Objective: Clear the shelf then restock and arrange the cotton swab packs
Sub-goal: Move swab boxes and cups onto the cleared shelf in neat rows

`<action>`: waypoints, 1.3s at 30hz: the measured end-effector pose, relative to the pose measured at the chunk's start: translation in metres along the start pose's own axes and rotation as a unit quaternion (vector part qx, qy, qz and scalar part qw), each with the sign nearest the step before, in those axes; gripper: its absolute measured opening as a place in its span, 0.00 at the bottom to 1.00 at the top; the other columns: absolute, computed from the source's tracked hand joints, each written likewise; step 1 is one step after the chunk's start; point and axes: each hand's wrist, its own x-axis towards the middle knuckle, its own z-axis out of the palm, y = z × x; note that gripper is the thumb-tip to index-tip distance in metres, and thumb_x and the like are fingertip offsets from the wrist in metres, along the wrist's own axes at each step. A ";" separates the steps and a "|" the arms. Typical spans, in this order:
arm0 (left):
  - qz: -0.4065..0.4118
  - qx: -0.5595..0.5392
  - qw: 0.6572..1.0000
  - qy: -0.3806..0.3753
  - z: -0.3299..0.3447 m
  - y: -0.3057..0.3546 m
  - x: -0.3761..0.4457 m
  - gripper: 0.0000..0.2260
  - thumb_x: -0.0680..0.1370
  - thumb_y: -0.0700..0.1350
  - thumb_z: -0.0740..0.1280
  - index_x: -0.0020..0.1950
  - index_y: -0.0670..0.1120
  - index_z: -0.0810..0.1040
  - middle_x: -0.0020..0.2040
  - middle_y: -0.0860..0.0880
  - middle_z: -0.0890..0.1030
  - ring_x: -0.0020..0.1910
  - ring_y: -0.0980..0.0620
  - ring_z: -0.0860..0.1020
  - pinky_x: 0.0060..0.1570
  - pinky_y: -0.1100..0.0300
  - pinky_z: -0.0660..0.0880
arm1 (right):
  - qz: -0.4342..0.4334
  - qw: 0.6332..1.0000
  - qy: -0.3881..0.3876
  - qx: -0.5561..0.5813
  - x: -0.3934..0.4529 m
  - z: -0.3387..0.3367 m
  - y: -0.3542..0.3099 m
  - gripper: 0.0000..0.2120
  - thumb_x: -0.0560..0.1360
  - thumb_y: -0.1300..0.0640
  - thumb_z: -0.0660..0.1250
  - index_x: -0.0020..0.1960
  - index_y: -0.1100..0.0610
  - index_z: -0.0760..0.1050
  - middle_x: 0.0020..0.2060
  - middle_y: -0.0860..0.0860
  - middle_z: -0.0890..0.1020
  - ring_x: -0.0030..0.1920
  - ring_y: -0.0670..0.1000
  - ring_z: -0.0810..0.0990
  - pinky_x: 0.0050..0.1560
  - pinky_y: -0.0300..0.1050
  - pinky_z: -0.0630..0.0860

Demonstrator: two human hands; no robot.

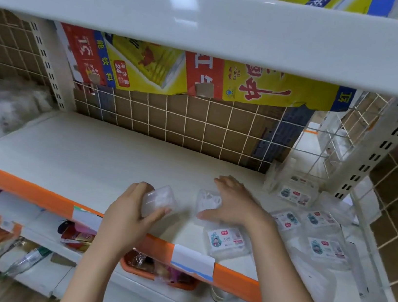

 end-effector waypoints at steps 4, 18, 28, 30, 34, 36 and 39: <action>-0.014 0.009 1.000 0.009 -0.004 -0.005 0.000 0.16 0.71 0.57 0.70 0.49 0.49 0.70 0.44 0.52 0.76 0.41 0.49 0.73 0.38 0.55 0.69 | 0.012 0.998 -0.056 -0.019 0.013 0.001 0.000 0.50 0.66 0.31 0.67 0.76 0.57 0.53 0.76 0.51 0.51 0.76 0.52 0.46 0.74 0.49 0.45; -0.005 0.001 1.000 0.009 -0.004 -0.020 0.021 0.17 0.72 0.59 0.69 0.47 0.49 0.69 0.37 0.52 0.77 0.37 0.47 0.75 0.35 0.55 0.70 | 0.007 0.982 0.094 0.165 -0.003 0.017 -0.021 0.38 0.67 0.50 0.75 0.71 0.52 0.59 0.66 0.48 0.64 0.64 0.47 0.64 0.48 0.31 0.57; 0.009 -0.034 0.999 -0.009 -0.058 -0.074 0.074 0.16 0.70 0.54 0.73 0.43 0.47 0.69 0.30 0.53 0.74 0.29 0.56 0.72 0.27 0.63 0.62 | 0.018 0.897 0.357 0.260 0.025 0.041 -0.099 0.14 0.67 0.65 0.71 0.43 0.52 0.68 0.39 0.44 0.72 0.42 0.38 0.70 0.39 0.28 0.64; 0.017 -0.043 0.999 -0.003 -0.073 -0.090 0.086 0.17 0.71 0.54 0.73 0.44 0.46 0.68 0.29 0.52 0.73 0.28 0.54 0.72 0.26 0.62 0.63 | 0.012 0.883 0.376 0.281 0.036 0.045 -0.120 0.13 0.68 0.65 0.71 0.43 0.53 0.69 0.38 0.44 0.74 0.40 0.42 0.72 0.38 0.32 0.66; 0.029 -0.052 0.998 0.003 -0.099 -0.121 0.108 0.18 0.70 0.55 0.71 0.46 0.48 0.66 0.27 0.53 0.72 0.27 0.49 0.71 0.27 0.60 0.65 | 0.015 0.860 0.381 0.339 0.055 0.049 -0.159 0.15 0.68 0.63 0.72 0.45 0.50 0.69 0.44 0.43 0.77 0.44 0.44 0.76 0.42 0.39 0.71; 0.048 -0.054 0.997 -0.002 -0.108 -0.133 0.116 0.19 0.69 0.61 0.68 0.46 0.49 0.66 0.27 0.51 0.73 0.28 0.45 0.72 0.27 0.57 0.65 | 0.001 0.848 0.397 0.352 0.061 0.050 -0.174 0.19 0.67 0.65 0.71 0.45 0.45 0.67 0.47 0.41 0.76 0.48 0.43 0.76 0.46 0.38 0.73; 0.069 -0.052 0.996 -0.018 -0.116 -0.150 0.122 0.22 0.69 0.68 0.65 0.47 0.51 0.65 0.31 0.49 0.76 0.31 0.45 0.75 0.29 0.53 0.70 | -0.029 0.848 0.417 0.326 0.065 0.052 -0.191 0.22 0.64 0.69 0.69 0.45 0.46 0.66 0.52 0.39 0.74 0.56 0.38 0.73 0.53 0.31 0.69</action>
